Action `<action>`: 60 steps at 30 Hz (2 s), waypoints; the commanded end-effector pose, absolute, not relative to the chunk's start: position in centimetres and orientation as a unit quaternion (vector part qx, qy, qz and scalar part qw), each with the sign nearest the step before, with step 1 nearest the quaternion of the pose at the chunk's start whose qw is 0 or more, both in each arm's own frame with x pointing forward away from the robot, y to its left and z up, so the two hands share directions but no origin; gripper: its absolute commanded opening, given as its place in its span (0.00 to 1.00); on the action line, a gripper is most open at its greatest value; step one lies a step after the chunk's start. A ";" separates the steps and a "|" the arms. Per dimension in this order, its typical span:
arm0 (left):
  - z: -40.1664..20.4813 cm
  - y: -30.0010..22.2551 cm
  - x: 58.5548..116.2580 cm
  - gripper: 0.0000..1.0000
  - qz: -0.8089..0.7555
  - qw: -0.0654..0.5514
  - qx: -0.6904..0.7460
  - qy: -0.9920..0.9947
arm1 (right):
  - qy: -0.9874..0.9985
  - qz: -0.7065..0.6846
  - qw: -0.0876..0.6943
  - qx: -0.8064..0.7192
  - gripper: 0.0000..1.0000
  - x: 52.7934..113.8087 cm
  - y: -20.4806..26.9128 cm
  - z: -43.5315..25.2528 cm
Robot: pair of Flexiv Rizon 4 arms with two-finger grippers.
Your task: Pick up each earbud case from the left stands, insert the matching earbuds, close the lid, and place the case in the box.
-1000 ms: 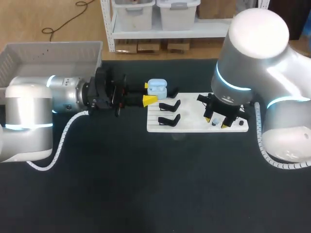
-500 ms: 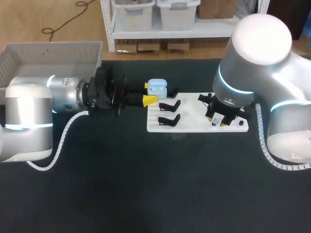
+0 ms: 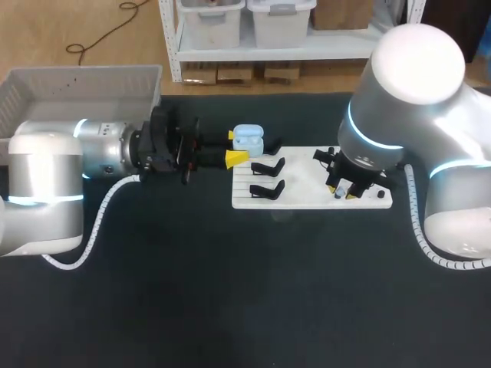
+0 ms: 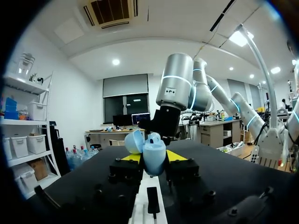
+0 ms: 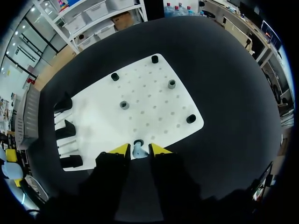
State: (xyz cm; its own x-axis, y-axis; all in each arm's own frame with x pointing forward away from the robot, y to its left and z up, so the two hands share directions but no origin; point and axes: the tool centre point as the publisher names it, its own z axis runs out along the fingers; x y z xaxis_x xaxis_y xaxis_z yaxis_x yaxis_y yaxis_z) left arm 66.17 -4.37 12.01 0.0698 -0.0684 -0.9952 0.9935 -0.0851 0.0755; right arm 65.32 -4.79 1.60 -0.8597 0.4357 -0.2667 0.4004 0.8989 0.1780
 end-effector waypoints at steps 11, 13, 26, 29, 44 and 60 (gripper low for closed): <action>12.0 -4.4 66.0 0.00 -0.518 0.514 0.522 0.443 | 0.963 0.058 0.146 0.217 0.10 65.2 -4.8 1.3; 12.0 -4.4 66.0 0.00 -0.518 0.514 0.522 0.443 | 0.964 0.058 0.145 0.217 0.00 65.2 -4.8 1.3; 12.0 -4.4 66.0 0.00 -0.518 0.514 0.522 0.443 | 0.967 0.053 0.137 0.209 0.00 64.6 -4.6 4.3; 12.0 -4.4 66.0 0.00 -0.518 0.514 0.522 0.443 | 0.968 0.051 0.135 0.203 0.00 64.4 -4.6 6.0; 12.0 -4.4 66.0 0.00 -0.518 0.514 0.522 0.443 | 0.991 0.089 0.074 0.068 0.00 64.6 -2.1 17.6; 12.0 -4.4 66.0 0.00 -0.518 0.514 0.522 0.443 | 0.992 0.062 0.047 -0.098 0.00 63.6 5.1 20.3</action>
